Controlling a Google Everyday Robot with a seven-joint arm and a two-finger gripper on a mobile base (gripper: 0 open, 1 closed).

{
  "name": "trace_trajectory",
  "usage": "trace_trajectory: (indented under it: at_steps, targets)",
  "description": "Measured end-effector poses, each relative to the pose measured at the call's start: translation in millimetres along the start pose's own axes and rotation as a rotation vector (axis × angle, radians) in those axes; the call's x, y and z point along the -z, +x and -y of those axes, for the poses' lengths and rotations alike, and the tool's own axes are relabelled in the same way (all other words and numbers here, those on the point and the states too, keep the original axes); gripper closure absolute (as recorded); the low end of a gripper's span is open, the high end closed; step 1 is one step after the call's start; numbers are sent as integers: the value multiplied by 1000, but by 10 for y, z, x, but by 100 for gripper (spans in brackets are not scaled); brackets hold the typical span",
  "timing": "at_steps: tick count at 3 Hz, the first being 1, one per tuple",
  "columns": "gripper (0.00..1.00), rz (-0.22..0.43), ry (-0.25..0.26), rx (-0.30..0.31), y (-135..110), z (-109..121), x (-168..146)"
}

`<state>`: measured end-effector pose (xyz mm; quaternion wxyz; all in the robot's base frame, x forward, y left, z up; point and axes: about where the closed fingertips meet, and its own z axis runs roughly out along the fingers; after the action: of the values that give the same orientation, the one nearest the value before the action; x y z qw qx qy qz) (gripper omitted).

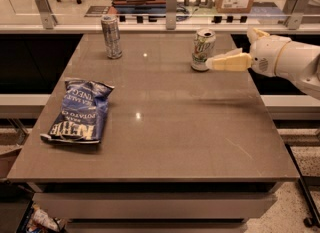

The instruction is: Move 7up can near blue chip bag

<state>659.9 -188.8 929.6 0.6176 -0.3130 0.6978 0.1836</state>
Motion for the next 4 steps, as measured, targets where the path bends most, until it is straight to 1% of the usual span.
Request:
trace_trajectory:
  at_steps: [2,3,4]
  targets:
    - [0,6,-36,-60,211,277,-302]
    - [0,10,-53,-78,233,347,-496]
    - [0,23,-72,-67,159,328,-655]
